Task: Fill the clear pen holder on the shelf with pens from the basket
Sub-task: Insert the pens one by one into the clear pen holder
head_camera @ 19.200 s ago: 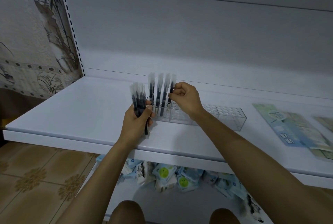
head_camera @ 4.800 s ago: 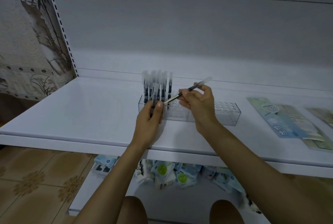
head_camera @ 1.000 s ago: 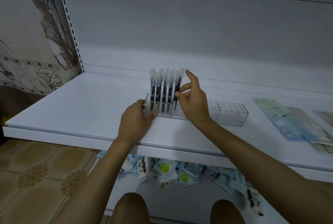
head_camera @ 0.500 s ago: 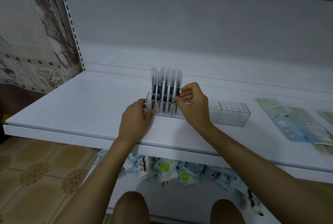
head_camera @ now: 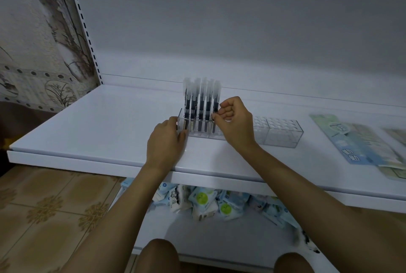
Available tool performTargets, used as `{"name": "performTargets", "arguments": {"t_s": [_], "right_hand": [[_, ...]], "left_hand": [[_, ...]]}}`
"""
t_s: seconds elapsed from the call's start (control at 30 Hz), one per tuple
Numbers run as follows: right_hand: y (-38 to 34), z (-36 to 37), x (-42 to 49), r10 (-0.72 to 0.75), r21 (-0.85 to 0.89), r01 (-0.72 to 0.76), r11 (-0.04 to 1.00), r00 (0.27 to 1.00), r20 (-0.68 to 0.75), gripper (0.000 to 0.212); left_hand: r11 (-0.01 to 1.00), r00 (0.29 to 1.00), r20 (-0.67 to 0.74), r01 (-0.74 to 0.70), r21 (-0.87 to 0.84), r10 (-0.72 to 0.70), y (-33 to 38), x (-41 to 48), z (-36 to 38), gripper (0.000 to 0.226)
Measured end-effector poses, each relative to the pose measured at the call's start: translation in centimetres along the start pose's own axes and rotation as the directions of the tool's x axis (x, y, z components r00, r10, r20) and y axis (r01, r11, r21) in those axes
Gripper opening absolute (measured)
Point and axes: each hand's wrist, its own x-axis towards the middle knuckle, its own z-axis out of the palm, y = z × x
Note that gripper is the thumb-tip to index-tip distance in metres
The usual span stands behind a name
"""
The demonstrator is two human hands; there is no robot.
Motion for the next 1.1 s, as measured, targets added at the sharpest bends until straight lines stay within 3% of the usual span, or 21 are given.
{"name": "performTargets", "arguments": {"t_s": [0.37,0.5,0.57,0.67,0.77,0.87,1.1], "right_hand": [[-0.4,0.1,0.0,0.107,0.056,-0.108,0.993,0.994,0.029,0.026],[-1.3,-0.5,0.4,0.206,0.065,-0.212,0.975,0.974,0.090,0.030],[-2.3,-1.1,0.6,0.282,0.058,-0.293,0.954,0.949,0.143,0.034],[-4.1,-2.4,-0.2,0.307,-0.074,-0.298,0.952,0.938,0.159,0.037],[-6.1,-4.4,-2.1,0.281,-0.258,-0.222,0.940,0.934,0.222,0.037],[-8.5,-6.5,-4.4,0.231,-0.483,-0.049,0.874,0.917,0.324,0.038],[-10.8,-8.6,-11.9,0.230,-0.632,0.071,0.772,0.896,0.380,0.036]], "left_hand": [[0.998,1.000,0.014,0.023,-0.058,-0.022,-0.2,-0.1,0.0,0.021],[0.996,0.997,0.055,0.055,-0.075,-0.051,0.0,-0.1,-0.2,0.021],[0.990,0.991,0.105,0.093,-0.107,-0.082,0.2,0.0,-0.7,0.027],[0.978,0.978,0.166,0.153,-0.139,-0.129,0.4,-0.5,-2.4,0.047],[0.999,0.985,0.169,0.039,-0.035,-0.032,0.7,-2.0,-4.8,0.048],[0.990,0.981,0.160,-0.124,0.069,0.112,1.9,-3.7,-7.3,0.044],[0.923,0.931,0.192,-0.345,0.172,0.312,5.2,-9.9,-9.5,0.036]]}}
